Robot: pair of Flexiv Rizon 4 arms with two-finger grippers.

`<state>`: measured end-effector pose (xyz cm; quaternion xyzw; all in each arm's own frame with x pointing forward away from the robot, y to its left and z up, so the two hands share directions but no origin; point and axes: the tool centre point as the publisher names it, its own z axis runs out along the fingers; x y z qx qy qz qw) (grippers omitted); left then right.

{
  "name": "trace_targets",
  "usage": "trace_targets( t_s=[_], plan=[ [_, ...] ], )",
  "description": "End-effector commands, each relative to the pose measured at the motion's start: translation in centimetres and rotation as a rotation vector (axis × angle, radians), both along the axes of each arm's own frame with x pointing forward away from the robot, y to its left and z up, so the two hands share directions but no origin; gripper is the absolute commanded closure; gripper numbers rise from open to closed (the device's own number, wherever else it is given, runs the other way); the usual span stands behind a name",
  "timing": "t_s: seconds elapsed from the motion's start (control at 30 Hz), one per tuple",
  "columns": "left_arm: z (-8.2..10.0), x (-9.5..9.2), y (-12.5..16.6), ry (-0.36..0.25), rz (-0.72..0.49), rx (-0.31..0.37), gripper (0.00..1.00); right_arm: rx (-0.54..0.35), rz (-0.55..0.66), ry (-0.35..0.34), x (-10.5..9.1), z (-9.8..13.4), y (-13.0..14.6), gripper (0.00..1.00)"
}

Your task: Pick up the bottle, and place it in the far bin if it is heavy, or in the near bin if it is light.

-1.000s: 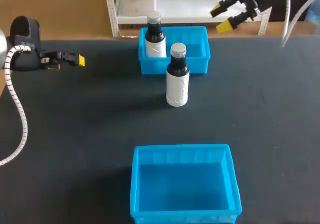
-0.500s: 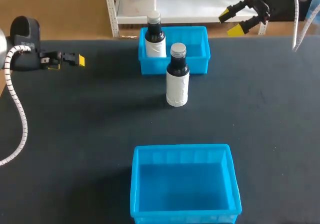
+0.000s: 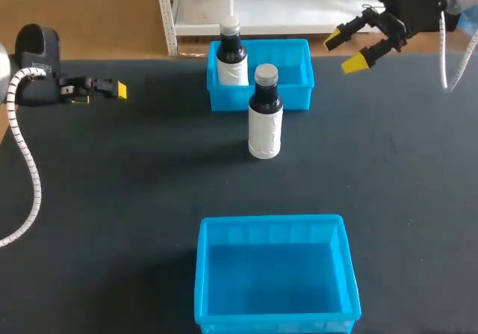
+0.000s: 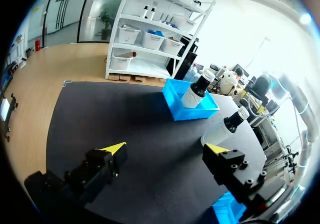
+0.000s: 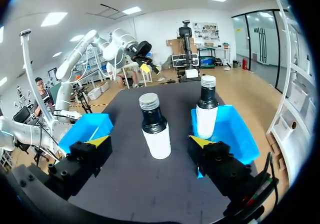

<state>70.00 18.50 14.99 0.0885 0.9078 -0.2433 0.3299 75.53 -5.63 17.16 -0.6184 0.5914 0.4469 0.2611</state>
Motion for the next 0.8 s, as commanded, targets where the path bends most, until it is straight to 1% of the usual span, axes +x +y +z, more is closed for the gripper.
trace_targets(
  t_s=[0.03, 0.2, 0.43, 0.8],
  plan=[
    [0.0, 0.0, 0.0, 0.0, 0.0, 0.0, 0.0, -0.022, -0.183, -0.111, -1.5, -0.1, 0.4, 0.0],
    [0.0, 0.0, 0.0, 0.0, 0.0, 0.0, 0.0, -0.018, -0.18, -0.113, -2.2, -0.4, 0.8, 0.0],
    [0.0, 0.0, 0.0, 0.0, 0.0, 0.0, 0.0, -0.008, -0.184, -0.114, -2.6, -1.0, 0.7, 0.0],
    [0.0, 0.0, 0.0, 0.0, 0.0, 0.0, 0.0, 0.012, -0.182, -0.107, -2.6, -1.8, 0.7, 0.0]
  ],
)
